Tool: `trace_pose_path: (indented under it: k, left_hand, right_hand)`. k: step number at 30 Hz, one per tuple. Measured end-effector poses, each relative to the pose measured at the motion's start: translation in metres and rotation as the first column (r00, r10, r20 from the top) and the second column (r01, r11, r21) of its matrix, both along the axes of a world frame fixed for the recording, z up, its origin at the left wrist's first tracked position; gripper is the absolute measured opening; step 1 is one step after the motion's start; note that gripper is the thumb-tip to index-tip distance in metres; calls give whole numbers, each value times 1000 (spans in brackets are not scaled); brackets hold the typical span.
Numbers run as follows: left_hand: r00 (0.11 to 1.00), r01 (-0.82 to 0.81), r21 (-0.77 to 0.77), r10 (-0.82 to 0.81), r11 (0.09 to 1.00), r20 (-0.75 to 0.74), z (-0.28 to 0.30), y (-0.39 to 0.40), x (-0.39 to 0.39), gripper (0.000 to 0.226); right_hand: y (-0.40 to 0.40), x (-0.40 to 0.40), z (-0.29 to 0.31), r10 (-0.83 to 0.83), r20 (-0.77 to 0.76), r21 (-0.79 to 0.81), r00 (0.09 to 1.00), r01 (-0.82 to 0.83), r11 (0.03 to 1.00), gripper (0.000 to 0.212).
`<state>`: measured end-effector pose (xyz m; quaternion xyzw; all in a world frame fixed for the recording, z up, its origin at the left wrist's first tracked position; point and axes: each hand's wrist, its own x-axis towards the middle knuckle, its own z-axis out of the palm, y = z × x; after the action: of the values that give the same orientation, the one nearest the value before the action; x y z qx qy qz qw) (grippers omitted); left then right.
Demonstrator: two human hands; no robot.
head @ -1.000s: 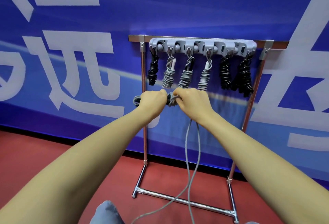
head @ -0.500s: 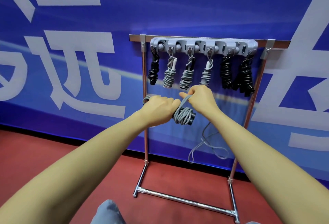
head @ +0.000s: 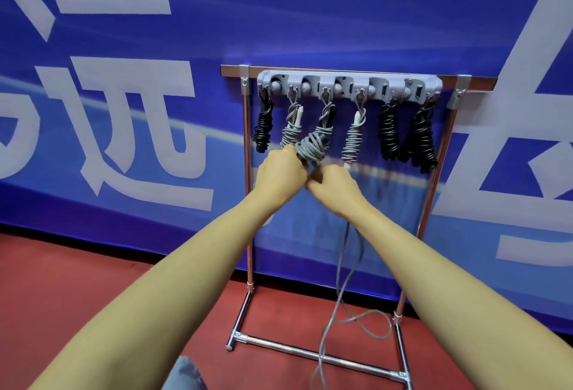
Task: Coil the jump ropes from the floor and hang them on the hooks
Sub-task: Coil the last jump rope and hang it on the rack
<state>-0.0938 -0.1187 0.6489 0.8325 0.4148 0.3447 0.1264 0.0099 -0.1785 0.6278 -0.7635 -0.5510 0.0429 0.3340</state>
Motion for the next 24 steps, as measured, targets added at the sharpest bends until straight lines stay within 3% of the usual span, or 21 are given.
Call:
trace_pose_path:
  k: [4, 6, 8, 11, 13, 16, 20, 23, 24]
  left_hand:
    - [989, -71, -5, 69, 997, -128, -4, 12, 2, 10]
    - [968, -99, 24, 102, 995, -229, -7, 14, 1, 13]
    - [931, -107, 85, 129, 991, -342, -14, 16, -1, 17]
    - [874, -116, 124, 160, 985, -459, -22, 17, -4, 19]
    - [847, -95, 154, 161, 984, -507, -25, 16, -5, 19]
    - [815, -48, 200, 154, 979, -559, -29, 17, -9, 21]
    - [798, 4, 290, 172, 957, -578, -30, 29, -13, 23]
    - [722, 179, 506, 237, 844, -650, -22, 38, -20, 22]
    - [701, 194, 578, 300, 793, -647, -17, 37, -24, 31]
  right_hand:
    - [-6, -1, -6, 149, -93, -52, 984, -155, 987, 19]
    - [-8, -3, -5, 199, -57, -71, 978, -203, 977, 20]
    - [-7, -3, -3, 203, 116, -102, 972, -191, 976, 21]
    - [-6, -4, 3, 84, 455, -46, 886, -71, 996, 18]
    - [-6, -7, 3, 27, 531, 16, 847, -42, 999, 22]
    - [-5, -7, -1, 40, 516, 24, 856, -61, 998, 32]
    - [-3, -4, -2, 92, 545, -28, 833, -92, 995, 26]
    - [-2, -3, -2, 78, 556, -26, 827, -77, 997, 23]
    - [-2, -2, 0, 69, 534, -15, 843, -72, 997, 24]
